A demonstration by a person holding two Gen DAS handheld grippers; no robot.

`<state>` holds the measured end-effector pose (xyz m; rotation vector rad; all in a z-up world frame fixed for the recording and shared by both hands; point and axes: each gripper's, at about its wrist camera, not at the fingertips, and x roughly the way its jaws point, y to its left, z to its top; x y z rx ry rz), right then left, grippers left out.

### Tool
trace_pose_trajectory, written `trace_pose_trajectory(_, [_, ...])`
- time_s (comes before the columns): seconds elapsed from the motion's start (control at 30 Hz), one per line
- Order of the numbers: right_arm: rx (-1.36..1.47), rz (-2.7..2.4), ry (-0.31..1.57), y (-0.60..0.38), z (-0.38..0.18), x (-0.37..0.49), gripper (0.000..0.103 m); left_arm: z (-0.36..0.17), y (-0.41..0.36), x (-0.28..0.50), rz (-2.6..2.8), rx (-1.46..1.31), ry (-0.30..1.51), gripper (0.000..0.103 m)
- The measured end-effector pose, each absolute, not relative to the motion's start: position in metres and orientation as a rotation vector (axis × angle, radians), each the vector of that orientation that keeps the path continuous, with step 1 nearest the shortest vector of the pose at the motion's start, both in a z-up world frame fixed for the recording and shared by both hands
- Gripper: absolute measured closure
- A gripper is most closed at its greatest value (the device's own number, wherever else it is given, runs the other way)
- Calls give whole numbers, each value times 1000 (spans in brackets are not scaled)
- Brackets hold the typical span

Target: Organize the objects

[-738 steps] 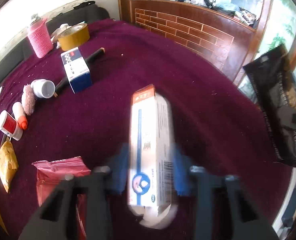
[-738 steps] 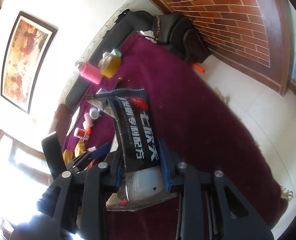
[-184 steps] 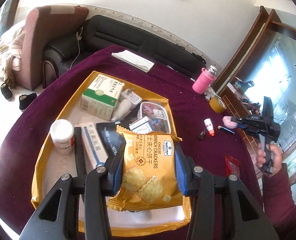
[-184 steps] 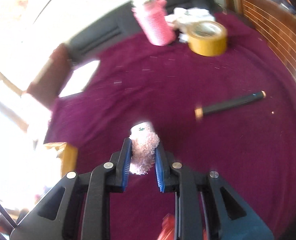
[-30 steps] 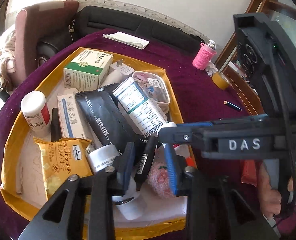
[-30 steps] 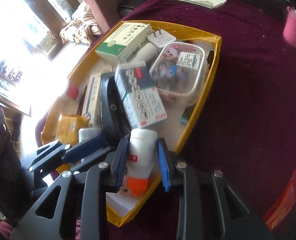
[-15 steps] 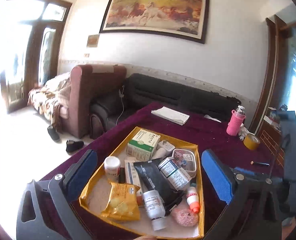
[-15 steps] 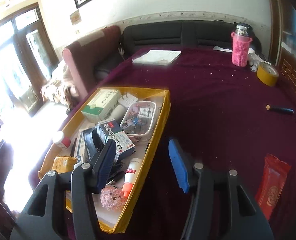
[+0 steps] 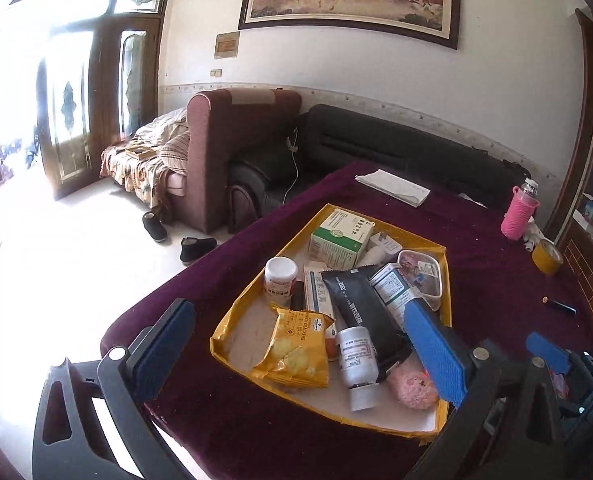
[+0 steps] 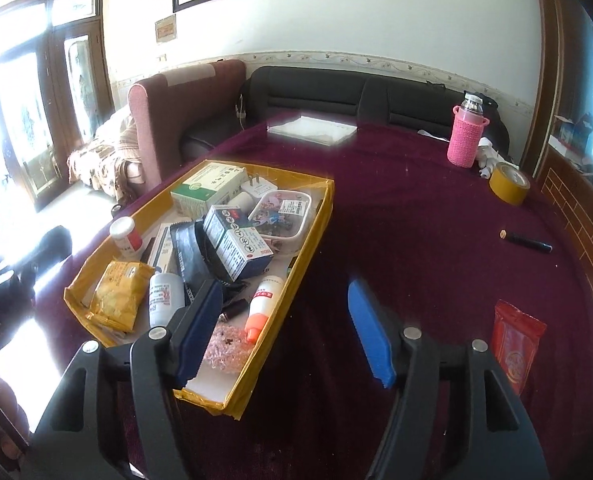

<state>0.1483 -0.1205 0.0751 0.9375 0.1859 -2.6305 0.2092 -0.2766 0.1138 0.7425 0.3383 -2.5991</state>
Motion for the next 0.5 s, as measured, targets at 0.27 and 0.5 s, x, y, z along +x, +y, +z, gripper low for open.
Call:
trace_pose_trajectory(0.27, [980,-2596,280,-138,60,159,37,108,-279,207,-2577,790,330,1])
trace_pose_trajectory(0.5, [995,-2572,341,-150,51,162,37,102,-284,206,-2528,770,283,1])
